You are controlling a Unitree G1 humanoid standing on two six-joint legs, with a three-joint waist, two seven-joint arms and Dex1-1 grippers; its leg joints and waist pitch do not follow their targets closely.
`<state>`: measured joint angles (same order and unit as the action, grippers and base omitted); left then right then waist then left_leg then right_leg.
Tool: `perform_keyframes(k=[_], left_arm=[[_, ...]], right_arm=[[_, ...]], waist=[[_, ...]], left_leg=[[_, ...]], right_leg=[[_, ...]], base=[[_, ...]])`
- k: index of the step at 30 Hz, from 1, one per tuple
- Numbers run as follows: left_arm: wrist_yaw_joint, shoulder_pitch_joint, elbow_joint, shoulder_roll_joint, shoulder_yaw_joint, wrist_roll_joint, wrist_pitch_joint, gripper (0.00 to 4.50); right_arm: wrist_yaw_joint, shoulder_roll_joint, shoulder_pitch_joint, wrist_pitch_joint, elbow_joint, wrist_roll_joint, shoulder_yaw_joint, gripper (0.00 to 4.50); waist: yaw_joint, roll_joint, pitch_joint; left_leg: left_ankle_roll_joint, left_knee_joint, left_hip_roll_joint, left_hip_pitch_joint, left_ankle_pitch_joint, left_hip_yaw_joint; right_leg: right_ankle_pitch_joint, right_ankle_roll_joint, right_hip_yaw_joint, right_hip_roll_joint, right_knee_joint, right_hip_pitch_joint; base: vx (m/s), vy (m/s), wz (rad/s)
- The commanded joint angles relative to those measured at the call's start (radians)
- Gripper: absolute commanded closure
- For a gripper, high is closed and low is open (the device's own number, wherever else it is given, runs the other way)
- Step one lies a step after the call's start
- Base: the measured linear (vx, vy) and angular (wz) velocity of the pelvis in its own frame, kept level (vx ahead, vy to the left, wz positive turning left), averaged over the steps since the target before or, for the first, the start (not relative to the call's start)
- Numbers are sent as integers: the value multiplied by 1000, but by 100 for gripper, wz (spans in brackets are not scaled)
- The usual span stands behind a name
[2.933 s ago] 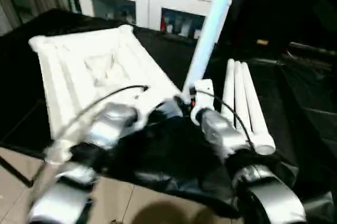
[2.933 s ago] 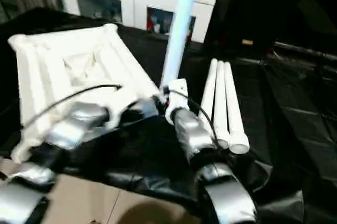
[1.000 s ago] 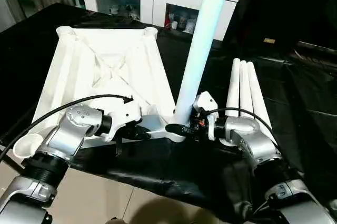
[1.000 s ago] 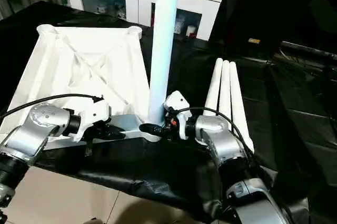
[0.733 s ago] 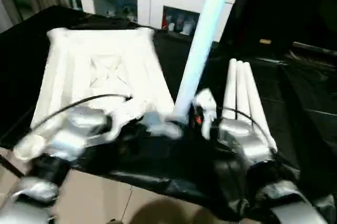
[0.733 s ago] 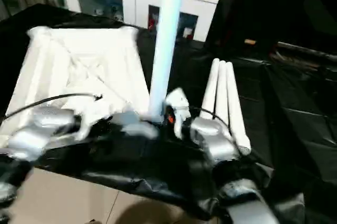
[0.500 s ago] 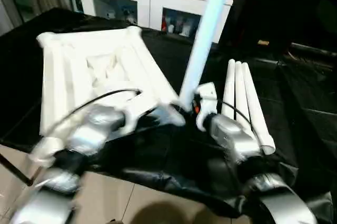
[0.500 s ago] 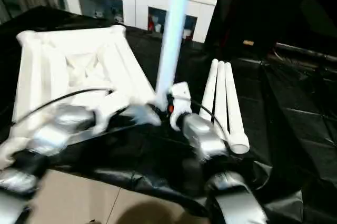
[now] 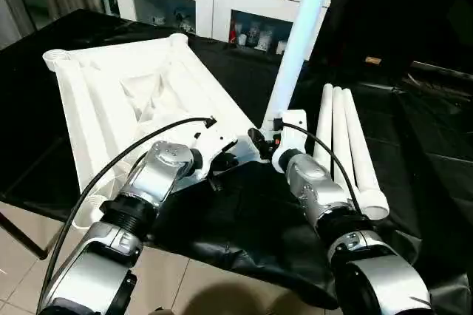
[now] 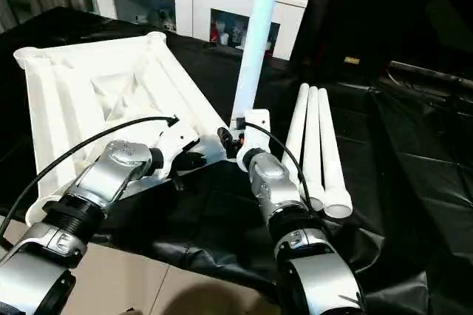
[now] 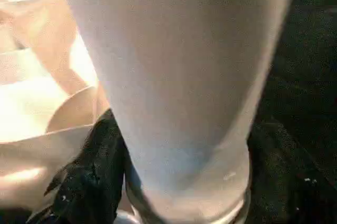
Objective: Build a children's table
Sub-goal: Insert table leg to table base
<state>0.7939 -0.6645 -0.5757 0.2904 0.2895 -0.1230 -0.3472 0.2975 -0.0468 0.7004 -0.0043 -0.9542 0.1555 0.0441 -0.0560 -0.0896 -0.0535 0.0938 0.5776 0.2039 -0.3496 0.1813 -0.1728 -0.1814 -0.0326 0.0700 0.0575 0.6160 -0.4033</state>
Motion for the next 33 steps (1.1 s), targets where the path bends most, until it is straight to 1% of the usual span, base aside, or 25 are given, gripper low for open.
perform_keyframes(k=[1, 2, 3, 4, 5, 6, 7, 8, 9, 10, 12, 13, 14, 16, 17, 18, 19, 20, 21, 23, 25, 26, 27, 29, 33], left_arm=[[-10, 9, -7, 38, -14, -30, -17, 450], [17, 17, 3, 56, -5, -28, -14, 450], [24, 18, 6, 60, -4, -28, -13, 450], [41, 24, 15, 73, 1, -28, -10, 450], [88, 36, 32, 101, 8, -21, 8, 450], [91, 37, 33, 102, 8, -21, 9, 450], [130, 47, 49, 122, 9, -9, 32, 450], [155, 54, 61, 131, 11, -1, 47, 450], [185, 62, 76, 144, 15, 10, 70, 450], [216, 70, 92, 155, 20, 22, 86, 450], [247, 79, 111, 165, 22, 39, 90, 450], [295, 97, 145, 182, 26, 64, 113, 450], [303, 100, 150, 184, 26, 69, 116, 450], [332, 113, 181, 199, 35, 80, 112, 450], [343, 121, 200, 207, 39, 85, 108, 450], [344, 122, 203, 208, 40, 85, 108, 450], [353, 126, 213, 211, 40, 86, 112, 450], [363, 131, 221, 216, 37, 88, 113, 450], [367, 131, 220, 218, 35, 89, 115, 450], [369, 130, 215, 222, 36, 85, 119, 450], [371, 130, 214, 226, 35, 85, 122, 450], [373, 133, 222, 228, 34, 88, 117, 450], [375, 135, 227, 229, 33, 90, 115, 450], [380, 137, 235, 235, 32, 95, 110, 450], [387, 142, 232, 245, 30, 90, 114, 450]], right_arm=[[91, 2, -17, 29, 24, 7, -42, 105], [138, 23, -21, 46, 47, 7, -54, 96], [149, 28, -22, 49, 53, 7, -57, 82], [184, 46, -28, 63, 72, 6, -68, 82], [268, 98, -37, 74, 101, -9, -95, 82], [274, 101, -38, 74, 103, -10, -97, 82], [353, 148, -49, 79, 131, -16, -118, 82], [390, 168, -54, 79, 145, -15, -127, 82], [436, 186, -58, 76, 155, -14, -131, 82], [472, 200, -60, 74, 162, -10, -132, 82], [500, 207, -61, 77, 169, -4, -130, 82], [539, 218, -63, 75, 177, -6, -139, 82], [545, 220, -63, 74, 178, -6, -141, 82], [579, 229, -64, 74, 183, -15, -158, 82], [613, 234, -69, 79, 199, -20, -180, 82], [621, 235, -71, 81, 203, -21, -185, 82], [647, 242, -79, 92, 225, -16, -201, 82], [680, 248, -89, 111, 249, -9, -222, 82], [692, 250, -92, 113, 254, -13, -233, 82], [694, 248, -92, 107, 250, -21, -237, 82], [699, 243, -90, 104, 243, -27, -231, 82], [700, 241, -89, 105, 241, -26, -226, 82], [700, 239, -87, 106, 238, -24, -222, 96], [701, 235, -83, 106, 231, -22, -217, 107], [706, 241, -96, 110, 245, -26, -238, 142]], waist=[[1, 11, 62], [4, 12, 62], [5, 10, 62], [6, 11, 62], [9, 10, 63], [7, 10, 63], [6, 11, 64], [7, 9, 64], [5, 5, 64], [4, 6, 65], [3, 6, 64], [1, 6, 64], [1, 6, 67], [-2, 7, 66], [-2, 5, 65], [-6, 7, 64], [-6, 7, 64], [-11, 5, 61], [-11, 1, 61], [-14, 6, 59], [-14, 5, 60], [-15, 3, 61], [-15, 2, 61], [-15, 2, 62], [-14, 5, 64]], left_leg=[[-8, -66, 26, -11, 183, 10], [-7, -67, 27, -13, 176, 11], [-8, -65, 27, -9, 171, 11], [-13, -64, 27, -7, 171, 9], [-18, -62, 28, -6, 167, 8], [-22, -62, 29, -4, 164, 9], [-33, -60, 31, -6, 147, 7], [-36, -58, 30, -5, 139, 5], [-44, -58, 30, -4, 130, 4], [-48, -57, 31, -6, 122, 4], [-51, -58, 32, -3, 115, 3], [-54, -57, 33, 0, 114, 1], [-55, -55, 33, 0, 105, 2], [-60, -56, 34, 1, 94, 1], [-59, -56, 34, 2, 93, -1], [-57, -57, 35, 6, 103, -1], [-57, -57, 35, 6, 103, -1], [-53, -57, 36, 10, 122, -3], [-47, -59, 36, 5, 124, -1], [-34, -60, 35, 7, 138, 0], [-21, -61, 34, 5, 150, 0], [-17, -61, 34, 5, 149, 1], [-16, -60, 33, 4, 143, 1], [-17, -60, 34, 3, 131, 2], [-23, -58, 32, 3, 109, 1]], right_leg=[[-280, -130, -51, 84, -77, 58], [-278, -127, -50, 84, -76, 59], [-270, -130, -50, 83, -76, 58], [-262, -134, -50, 81, -77, 56], [-246, -147, -52, 83, -75, 54], [-242, -152, -51, 83, -76, 55], [-202, -168, -52, 83, -71, 57], [-186, -172, -53, 82, -70, 55], [-167, -182, -53, 82, -67, 55], [-150, -189, -53, 83, -63, 58], [-134, -201, -54, 84, -61, 56], [-122, -208, -54, 83, -61, 54], [-105, -214, -55, 84, -56, 57], [-76, -226, -54, 83, -53, 55], [-73, -229, -55, 81, -53, 54], [-86, -230, -54, 82, -54, 53], [-86, -230, -54, 82, -54, 53], [-106, -224, -55, 80, -58, 50], [-126, -214, -55, 80, -58, 53], [-162, -200, -56, 83, -62, 50], [-180, -192, -56, 83, -64, 51], [-181, -187, -56, 83, -63, 52], [-176, -185, -56, 83, -62, 52], [-160, -187, -56, 83, -59, 53], [-107, -200, -56, 80, -54, 55]], base=[[0, 0, 0], [0, 0, 0], [0, 0, 0], [0, 0, 0], [0, 0, 0], [0, 0, 0], [0, 0, 0], [0, 0, 0], [0, 0, 0], [0, 0, 0], [0, 0, 0], [0, 0, 0], [0, 0, 0], [0, 0, 0], [0, 0, 0], [0, 0, 0], [0, 0, 0], [0, 0, 0], [0, 0, 0], [0, 0, 0], [0, 0, 0], [0, 0, 0], [0, 0, 0], [0, 0, 0], [0, 0, 0]])
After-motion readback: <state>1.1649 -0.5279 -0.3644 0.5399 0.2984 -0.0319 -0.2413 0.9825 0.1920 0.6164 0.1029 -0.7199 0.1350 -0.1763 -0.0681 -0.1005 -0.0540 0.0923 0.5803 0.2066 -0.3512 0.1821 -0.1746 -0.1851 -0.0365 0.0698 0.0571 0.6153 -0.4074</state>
